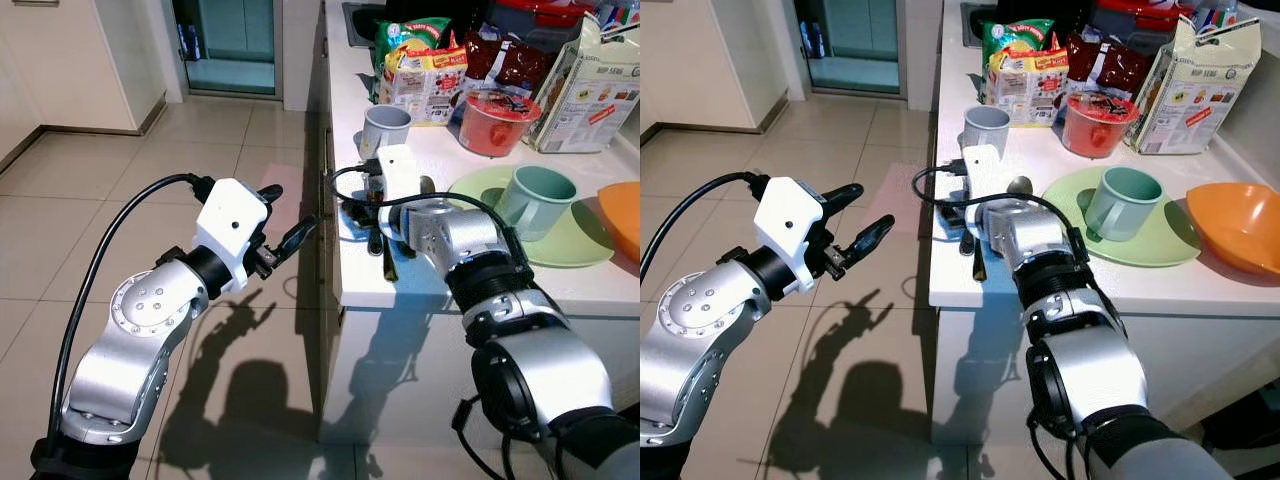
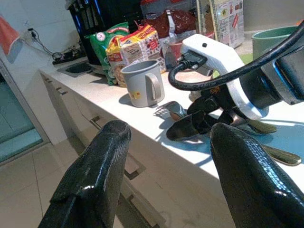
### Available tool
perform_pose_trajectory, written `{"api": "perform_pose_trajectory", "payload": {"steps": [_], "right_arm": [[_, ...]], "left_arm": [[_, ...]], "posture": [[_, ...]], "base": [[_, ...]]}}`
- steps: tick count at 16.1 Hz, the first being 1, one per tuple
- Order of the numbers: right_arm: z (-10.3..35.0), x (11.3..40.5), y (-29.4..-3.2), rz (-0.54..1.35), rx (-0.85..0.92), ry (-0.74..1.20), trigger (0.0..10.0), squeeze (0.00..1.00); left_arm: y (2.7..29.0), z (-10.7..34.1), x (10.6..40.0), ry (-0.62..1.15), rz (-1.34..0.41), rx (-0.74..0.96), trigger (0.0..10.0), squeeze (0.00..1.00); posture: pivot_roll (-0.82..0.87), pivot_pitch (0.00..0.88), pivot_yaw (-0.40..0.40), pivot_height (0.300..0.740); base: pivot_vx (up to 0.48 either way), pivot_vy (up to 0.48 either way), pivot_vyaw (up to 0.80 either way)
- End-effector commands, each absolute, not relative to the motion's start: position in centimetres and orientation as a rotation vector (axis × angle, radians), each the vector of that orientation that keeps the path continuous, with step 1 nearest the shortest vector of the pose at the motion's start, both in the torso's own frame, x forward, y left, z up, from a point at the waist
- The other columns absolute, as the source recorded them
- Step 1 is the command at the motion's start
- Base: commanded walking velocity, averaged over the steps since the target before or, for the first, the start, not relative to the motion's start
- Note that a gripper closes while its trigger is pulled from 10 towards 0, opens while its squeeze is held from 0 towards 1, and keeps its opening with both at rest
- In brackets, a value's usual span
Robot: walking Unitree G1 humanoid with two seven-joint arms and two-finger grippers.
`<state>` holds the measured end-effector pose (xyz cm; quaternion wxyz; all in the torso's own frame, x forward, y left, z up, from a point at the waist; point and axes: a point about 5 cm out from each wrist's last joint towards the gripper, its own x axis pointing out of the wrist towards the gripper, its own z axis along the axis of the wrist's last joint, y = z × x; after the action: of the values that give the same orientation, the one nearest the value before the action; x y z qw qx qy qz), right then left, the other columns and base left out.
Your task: Setting the table
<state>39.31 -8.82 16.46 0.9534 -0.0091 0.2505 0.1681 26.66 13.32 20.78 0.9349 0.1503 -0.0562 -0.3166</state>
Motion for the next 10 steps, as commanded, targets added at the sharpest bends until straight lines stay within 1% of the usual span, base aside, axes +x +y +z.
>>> {"api": "perform_pose_trajectory", "payload": {"steps": [1,10], "right_arm": [[15.3,39.0,-9.2,0.336,0.0,0.577,0.0,0.0],[15.1,39.3,-10.8,0.262,0.033,0.577,0.0,0.0]], "left_arm": [[13.0,21.0,26.3,-0.123,-0.668,0.319,10.0,0.0],[13.0,21.0,26.3,-0.129,-0.669,0.325,10.0,0.0]], "posture": [[0.04,0.0,-0.07,0.74],[0.03,0.0,-0.062,0.74]], "base": [[0.0,0.0,0.0],[0.0,0.0,0.0]]}}
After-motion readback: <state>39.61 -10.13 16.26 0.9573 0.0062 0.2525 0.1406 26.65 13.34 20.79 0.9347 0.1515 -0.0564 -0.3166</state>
